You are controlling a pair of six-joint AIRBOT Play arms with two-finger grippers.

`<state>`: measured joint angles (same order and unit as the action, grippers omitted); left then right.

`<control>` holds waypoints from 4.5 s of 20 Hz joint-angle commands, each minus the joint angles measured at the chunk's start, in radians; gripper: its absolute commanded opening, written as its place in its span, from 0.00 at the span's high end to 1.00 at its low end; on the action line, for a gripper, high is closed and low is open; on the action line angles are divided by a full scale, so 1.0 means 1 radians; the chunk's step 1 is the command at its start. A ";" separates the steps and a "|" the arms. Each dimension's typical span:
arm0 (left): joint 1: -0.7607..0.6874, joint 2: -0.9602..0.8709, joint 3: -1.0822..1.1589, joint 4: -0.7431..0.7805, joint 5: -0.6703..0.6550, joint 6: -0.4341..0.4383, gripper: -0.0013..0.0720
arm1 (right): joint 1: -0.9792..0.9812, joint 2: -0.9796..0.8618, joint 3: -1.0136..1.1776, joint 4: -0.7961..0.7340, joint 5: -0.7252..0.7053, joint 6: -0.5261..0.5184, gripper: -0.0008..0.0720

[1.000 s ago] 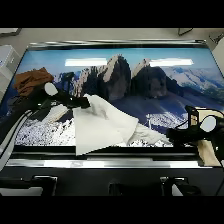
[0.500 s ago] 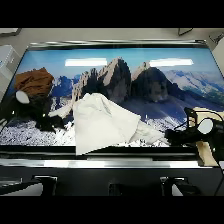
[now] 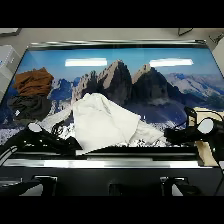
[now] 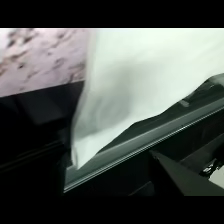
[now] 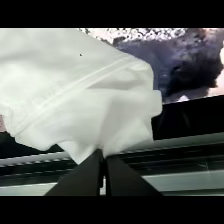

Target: Fold the clothes and pants, and hang the long-sleeved shirts on hangers.

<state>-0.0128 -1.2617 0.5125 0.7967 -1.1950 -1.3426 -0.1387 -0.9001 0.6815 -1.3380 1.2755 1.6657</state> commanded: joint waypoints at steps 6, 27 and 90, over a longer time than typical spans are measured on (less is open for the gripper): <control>-0.081 0.108 0.219 -0.028 0.111 0.039 0.95 | 0.000 0.000 0.212 0.034 0.003 -0.089 0.94; 0.225 0.399 1.418 0.044 0.167 -0.105 0.95 | 0.000 0.055 1.371 -0.271 -0.092 -0.028 0.94; 0.262 -0.108 0.449 0.051 -0.124 0.093 0.95 | -0.146 -0.428 0.310 0.241 -0.016 -0.175 0.94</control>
<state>0.2375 -1.4181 0.8742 0.8509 -1.3209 -1.2491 -0.2985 -1.3857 0.8669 -1.1030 1.1961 1.4979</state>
